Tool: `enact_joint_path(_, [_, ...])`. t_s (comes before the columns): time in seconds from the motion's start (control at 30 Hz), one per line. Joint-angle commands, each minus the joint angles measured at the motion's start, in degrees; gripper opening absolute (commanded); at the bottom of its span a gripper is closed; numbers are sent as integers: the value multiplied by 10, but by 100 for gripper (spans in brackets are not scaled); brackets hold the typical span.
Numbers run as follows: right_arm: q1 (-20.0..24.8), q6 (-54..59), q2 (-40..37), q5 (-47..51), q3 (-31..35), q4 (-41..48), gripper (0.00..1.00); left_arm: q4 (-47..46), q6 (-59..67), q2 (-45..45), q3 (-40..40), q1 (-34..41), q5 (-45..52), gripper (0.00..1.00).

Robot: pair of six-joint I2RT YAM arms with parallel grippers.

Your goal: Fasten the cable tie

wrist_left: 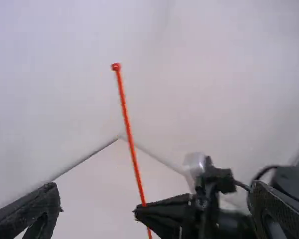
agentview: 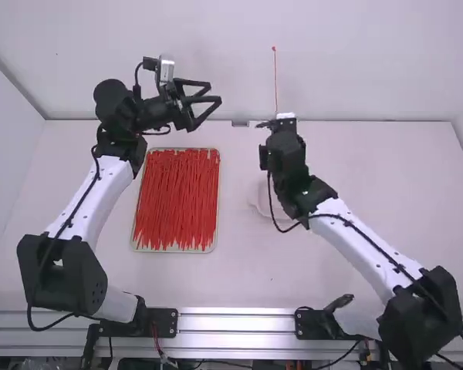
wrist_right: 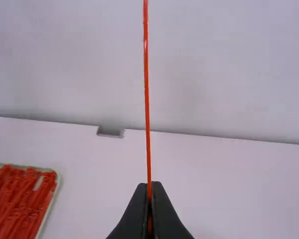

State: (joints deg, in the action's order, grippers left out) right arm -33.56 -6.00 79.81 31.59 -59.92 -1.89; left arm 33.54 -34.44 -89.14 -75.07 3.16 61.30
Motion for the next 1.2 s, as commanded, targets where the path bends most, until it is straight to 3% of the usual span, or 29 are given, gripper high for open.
enact_joint_path(0.0, [-27, -1, -3, 129, -19, 5, 0, -1, 8, 3, -15, -7, -30, 99])
enact_joint_path(0.23, [-103, -17, -3, 280, -18, 29, 0, -1, -27, 6, -15, -4, -38, 99])
enact_joint_path(0.67, [-207, -14, 0, 406, -19, 32, 0, 21, -52, 8, -15, 30, -29, 99])
enact_joint_path(0.93, [-208, 44, 30, 405, -19, -38, 0, 42, -70, 12, -15, 40, -3, 99])
enact_joint_path(1.17, [-208, 63, 62, 404, -26, -70, 0, 60, -69, 14, -15, 55, -47, 100])
